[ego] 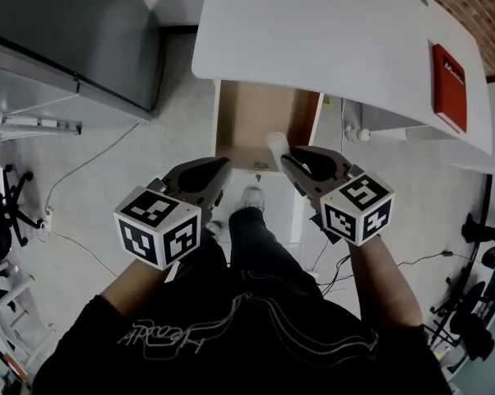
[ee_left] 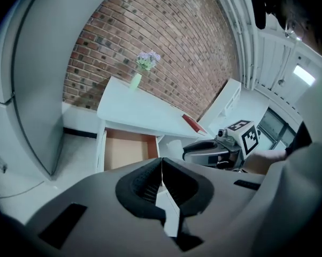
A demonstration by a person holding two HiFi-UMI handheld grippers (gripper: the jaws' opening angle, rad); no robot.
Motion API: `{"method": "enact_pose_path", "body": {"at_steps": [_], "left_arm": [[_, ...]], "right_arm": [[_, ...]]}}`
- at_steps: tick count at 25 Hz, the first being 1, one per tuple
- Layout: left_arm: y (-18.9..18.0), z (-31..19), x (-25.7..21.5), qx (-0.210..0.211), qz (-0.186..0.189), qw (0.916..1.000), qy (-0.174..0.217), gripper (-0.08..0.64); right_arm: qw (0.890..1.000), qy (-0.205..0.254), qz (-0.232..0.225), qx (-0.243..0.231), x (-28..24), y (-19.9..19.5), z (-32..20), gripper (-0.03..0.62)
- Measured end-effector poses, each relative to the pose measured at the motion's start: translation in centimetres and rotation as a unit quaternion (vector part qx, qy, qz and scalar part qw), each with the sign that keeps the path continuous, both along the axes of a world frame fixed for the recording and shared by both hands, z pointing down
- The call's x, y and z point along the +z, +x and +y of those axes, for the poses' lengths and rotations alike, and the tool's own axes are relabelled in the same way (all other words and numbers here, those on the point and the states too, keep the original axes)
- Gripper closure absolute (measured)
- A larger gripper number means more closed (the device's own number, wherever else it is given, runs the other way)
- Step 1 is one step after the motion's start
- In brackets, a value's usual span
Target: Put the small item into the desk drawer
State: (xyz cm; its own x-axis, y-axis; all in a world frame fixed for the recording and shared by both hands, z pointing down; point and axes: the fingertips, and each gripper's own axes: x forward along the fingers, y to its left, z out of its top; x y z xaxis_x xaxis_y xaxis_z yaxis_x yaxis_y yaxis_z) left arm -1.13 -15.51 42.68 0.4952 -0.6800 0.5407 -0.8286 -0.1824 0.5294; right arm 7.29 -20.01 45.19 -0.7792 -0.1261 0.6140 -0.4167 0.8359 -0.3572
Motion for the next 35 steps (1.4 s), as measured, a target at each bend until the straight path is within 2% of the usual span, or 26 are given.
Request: {"method": "enact_pose_path", "body": {"at_steps": [3, 10, 19, 23, 28, 35], "left_arm": [[-0.8, -0.6, 1.3, -0.022, 0.000, 0.9997, -0.009, 0.538], [-3.1, -1.9, 3.7, -0.068, 0.001, 0.9973, -0.028, 0.538], [-5.9, -2.2, 7.3, -0.113, 0.011, 0.9924, -0.048, 0.538], [-6.7, -2.5, 8.7, -0.123, 0.014, 0.9908, -0.055, 0.538], [-7.4, -2.2, 10.3, -0.135, 0.019, 0.9888, -0.060, 0.538], [-8.6, -1.3, 13.0, -0.152, 0.024, 0.9846, -0.083, 0.538]], "right_arm": [[0.999, 0.009, 0.022, -0.035, 2.1, -0.8, -1.1, 0.497], [0.993, -0.001, 0.066, -0.099, 7.6, -3.0, -2.9, 0.497], [0.970, 0.022, 0.147, -0.195, 16.0, -5.4, -3.5, 0.497], [0.955, 0.024, 0.168, -0.241, 19.4, -6.2, -3.2, 0.497], [0.941, 0.010, 0.199, -0.274, 23.9, -6.4, -2.4, 0.497], [0.902, 0.011, 0.260, -0.344, 29.7, -5.7, -1.7, 0.497]]}}
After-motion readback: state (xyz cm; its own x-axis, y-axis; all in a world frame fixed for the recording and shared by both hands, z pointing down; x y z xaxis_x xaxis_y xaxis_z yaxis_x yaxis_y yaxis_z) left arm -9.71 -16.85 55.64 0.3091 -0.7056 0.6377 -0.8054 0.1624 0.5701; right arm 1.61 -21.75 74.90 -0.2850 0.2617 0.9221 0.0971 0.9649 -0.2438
